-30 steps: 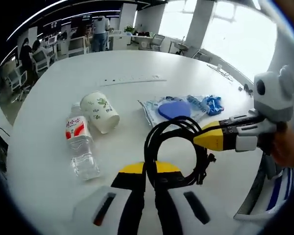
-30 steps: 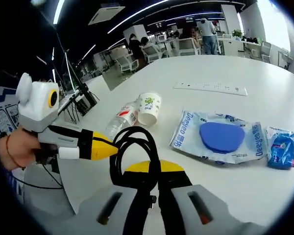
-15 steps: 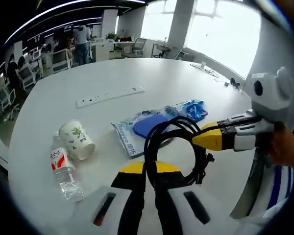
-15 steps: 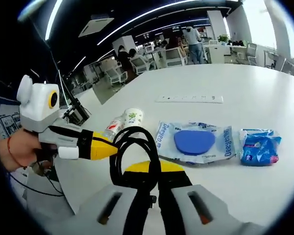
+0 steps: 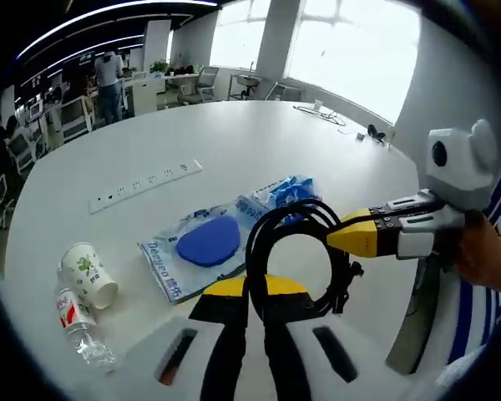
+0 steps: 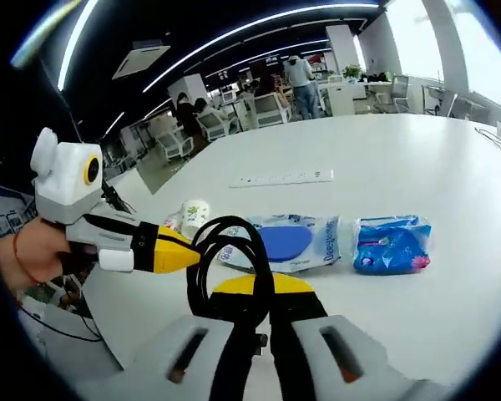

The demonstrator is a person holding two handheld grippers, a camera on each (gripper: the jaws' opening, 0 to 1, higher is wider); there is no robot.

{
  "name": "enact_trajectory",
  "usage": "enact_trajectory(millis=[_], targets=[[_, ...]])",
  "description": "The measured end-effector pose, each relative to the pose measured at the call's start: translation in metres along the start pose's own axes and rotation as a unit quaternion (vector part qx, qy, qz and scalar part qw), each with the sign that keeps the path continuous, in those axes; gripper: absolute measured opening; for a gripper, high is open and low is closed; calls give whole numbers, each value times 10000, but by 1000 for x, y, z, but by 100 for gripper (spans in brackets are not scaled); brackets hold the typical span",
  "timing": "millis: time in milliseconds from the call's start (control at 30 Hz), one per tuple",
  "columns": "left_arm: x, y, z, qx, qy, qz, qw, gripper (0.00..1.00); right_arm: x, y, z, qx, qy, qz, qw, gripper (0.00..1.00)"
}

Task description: Arrange the tabletop items into an orderly group along one side of the table until the central work area is clear of visible clutter.

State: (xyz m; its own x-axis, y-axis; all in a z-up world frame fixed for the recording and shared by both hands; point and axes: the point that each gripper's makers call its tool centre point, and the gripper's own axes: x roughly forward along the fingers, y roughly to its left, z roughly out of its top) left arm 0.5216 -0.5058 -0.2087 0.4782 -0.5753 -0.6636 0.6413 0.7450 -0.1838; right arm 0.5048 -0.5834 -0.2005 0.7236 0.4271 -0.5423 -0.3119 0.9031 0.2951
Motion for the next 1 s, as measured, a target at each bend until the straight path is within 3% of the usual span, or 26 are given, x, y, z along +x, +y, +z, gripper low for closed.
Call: enact_trajectory(millis=[500,1000], targets=[[43,-38,3,122,310,-383,9987,2,-18,-48,-11,282,12,-374,9989,1],[87,-51,-9,27,720,-567,9958,2,-10,-87,-35,512,234,-574,9968,1]])
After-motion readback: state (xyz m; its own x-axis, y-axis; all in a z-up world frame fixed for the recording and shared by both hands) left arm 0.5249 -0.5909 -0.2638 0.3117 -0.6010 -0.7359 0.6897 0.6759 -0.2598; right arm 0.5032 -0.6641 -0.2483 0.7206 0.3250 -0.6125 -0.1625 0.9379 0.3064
